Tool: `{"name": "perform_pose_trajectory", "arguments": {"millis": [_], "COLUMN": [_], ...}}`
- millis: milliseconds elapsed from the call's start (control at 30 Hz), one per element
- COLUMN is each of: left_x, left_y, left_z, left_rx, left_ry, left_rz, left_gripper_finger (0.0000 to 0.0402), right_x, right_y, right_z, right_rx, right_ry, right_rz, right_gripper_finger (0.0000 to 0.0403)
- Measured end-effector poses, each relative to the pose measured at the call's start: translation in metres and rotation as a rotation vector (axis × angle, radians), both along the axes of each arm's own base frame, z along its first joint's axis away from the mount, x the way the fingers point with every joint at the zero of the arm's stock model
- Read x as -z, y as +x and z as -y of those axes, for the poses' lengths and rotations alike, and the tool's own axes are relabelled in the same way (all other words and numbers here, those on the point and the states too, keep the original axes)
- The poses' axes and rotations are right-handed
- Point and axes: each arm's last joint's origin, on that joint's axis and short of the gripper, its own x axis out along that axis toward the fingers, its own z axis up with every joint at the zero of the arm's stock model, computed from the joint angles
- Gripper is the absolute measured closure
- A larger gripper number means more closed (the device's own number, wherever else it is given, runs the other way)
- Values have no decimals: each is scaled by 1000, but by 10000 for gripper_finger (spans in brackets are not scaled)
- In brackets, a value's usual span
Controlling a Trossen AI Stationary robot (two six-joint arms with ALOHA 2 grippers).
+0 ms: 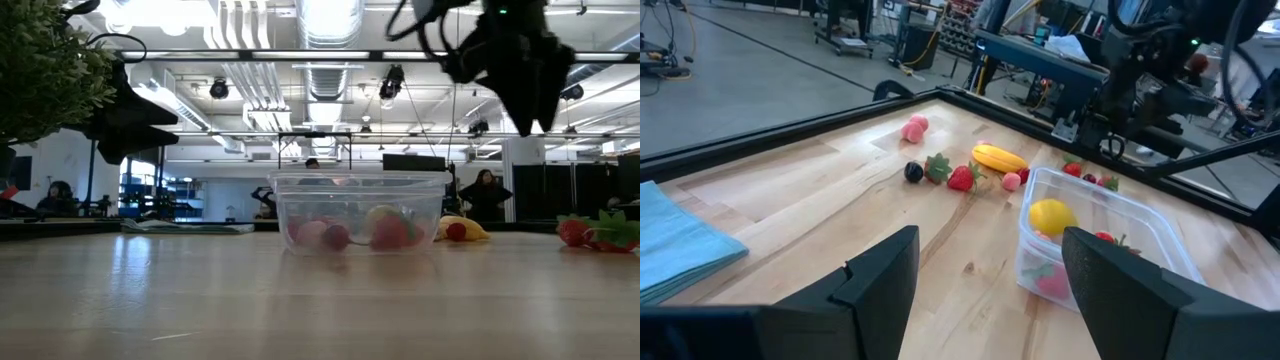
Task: Pick and placing Produce into tupperware
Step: Put the strawberry into the transparent container
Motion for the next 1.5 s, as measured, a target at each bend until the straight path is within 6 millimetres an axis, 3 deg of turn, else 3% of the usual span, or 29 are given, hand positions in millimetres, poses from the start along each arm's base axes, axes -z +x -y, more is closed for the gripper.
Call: {"name": "perform_pose_trajectory", "arguments": {"millis": [200, 400, 667, 900, 1200, 1500], "left_x": [0, 0, 0, 0, 0, 0], "left_y": [0, 0, 0, 0, 0, 0], "left_z": [0, 0, 0, 0, 0, 0], "left_rx": [0, 0, 0, 0, 0, 0], "left_ry": [0, 0, 0, 0, 0, 0], "left_rz": [0, 0, 0, -1, -1, -2], "left_gripper_finger": [169, 168, 168, 169, 169, 168], "right_x": [13, 45, 78, 93, 112, 123], "right_y": [-42, -50, -71, -70, -67, -59], "right_z": [3, 3, 7, 7, 8, 7], "right_rx": [204, 372, 548, 602, 640, 637], "right_ry": [20, 69, -57, -51, -99, -109], "right_rz": [92, 277, 183, 254, 187, 195], "right_gripper_finger": [101, 100, 102, 107, 129, 172]}}
